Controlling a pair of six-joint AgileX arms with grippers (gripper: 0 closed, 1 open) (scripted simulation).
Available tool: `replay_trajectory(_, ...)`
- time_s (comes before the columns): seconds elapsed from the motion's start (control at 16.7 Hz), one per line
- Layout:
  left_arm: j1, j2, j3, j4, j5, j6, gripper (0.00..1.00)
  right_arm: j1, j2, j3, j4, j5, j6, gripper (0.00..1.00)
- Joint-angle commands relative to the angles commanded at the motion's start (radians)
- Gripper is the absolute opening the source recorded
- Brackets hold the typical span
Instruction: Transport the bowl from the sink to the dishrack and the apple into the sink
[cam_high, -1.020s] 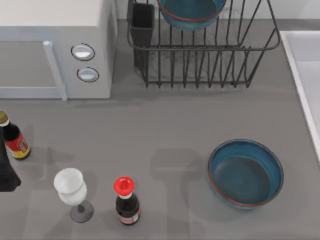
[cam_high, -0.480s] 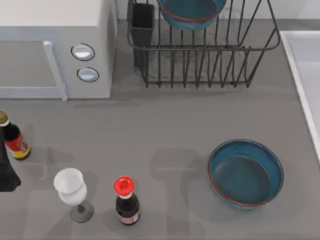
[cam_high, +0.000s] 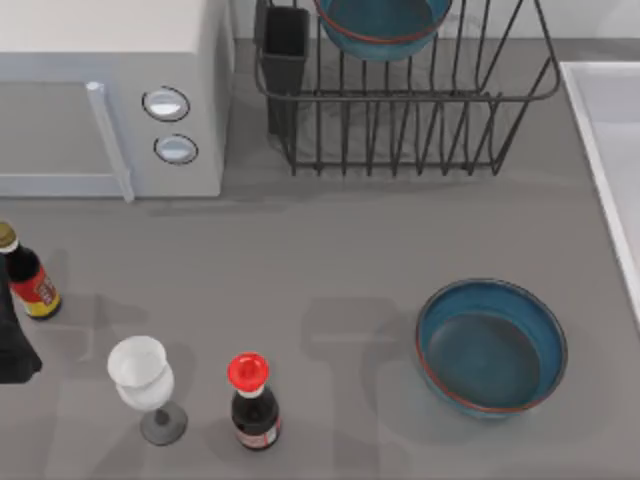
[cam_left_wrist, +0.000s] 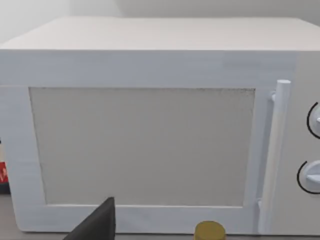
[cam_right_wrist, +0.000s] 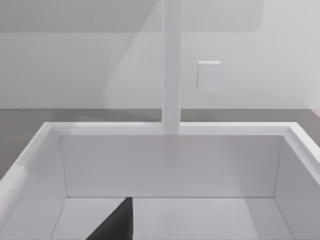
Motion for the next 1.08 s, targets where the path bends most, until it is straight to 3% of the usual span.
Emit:
replay_trajectory(0.6,0.0,0.0,0.0,0.0,0.0,0.0,1.0,0.021,-0.047,-0.02,-0.047,0.019,-0.001,1.0)
replay_trajectory(0.84,0.0,0.0,0.0,0.0,0.0,0.0,1.0,0.083,-0.252,-0.078,-0.229,0.076,-0.002,1.0)
replay_trajectory(1.08,0.0,0.0,0.0,0.0,0.0,0.0,1.0,0.159,-0.618,-0.15,-0.508,0.148,-0.002,1.0)
